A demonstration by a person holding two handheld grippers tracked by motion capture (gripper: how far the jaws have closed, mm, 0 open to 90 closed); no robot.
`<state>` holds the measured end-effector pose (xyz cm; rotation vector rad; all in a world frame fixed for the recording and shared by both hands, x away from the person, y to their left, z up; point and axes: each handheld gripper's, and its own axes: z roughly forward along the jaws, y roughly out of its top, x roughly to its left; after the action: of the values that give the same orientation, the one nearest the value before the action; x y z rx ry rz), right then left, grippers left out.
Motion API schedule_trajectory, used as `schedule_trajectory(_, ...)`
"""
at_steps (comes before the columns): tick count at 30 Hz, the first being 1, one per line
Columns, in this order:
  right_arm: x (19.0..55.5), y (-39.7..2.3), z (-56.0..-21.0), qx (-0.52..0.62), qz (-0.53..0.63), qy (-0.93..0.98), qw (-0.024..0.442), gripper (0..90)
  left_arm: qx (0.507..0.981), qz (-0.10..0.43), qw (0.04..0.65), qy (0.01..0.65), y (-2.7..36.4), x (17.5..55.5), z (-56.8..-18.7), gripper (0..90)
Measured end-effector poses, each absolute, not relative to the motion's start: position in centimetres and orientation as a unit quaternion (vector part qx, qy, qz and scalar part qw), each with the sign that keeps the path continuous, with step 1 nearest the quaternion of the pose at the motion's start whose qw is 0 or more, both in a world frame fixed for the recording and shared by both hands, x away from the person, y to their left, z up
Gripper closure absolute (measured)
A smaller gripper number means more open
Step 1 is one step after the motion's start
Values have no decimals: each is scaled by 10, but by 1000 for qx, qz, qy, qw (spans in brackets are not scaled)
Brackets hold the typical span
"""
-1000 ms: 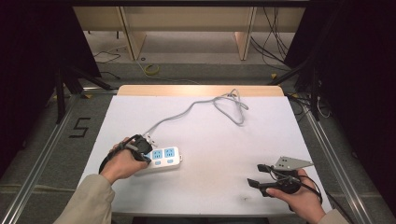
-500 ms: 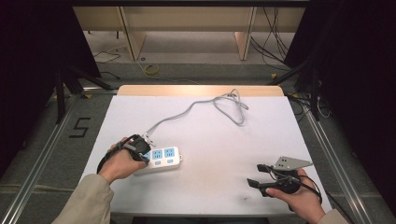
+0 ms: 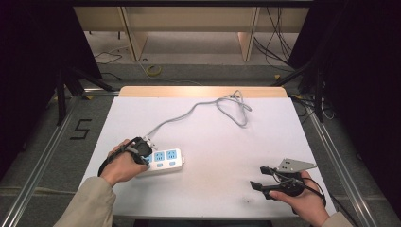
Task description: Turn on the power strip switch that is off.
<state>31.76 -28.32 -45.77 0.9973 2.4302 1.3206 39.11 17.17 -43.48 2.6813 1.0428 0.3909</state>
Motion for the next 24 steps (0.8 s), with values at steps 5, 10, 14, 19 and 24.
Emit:
schedule_trajectory(5,318,-284,-458,337,447,823,100,293,916,129,128,357,168,390,-433,900)
schedule_trajectory(10,317,-283,-458,337,448,822,100,294,917,128,126,357,168,391,-434,900)
schedule_trajectory(14,317,-283,-458,337,448,822,101,293,919,129,120,353,167,391,-435,900)
schedule_trajectory(19,317,-283,-458,337,448,822,101,293,919,128,119,353,167,390,-436,900)
schedule_trajectory(24,317,-283,-458,336,448,822,101,293,918,128,121,355,167,390,-436,900)
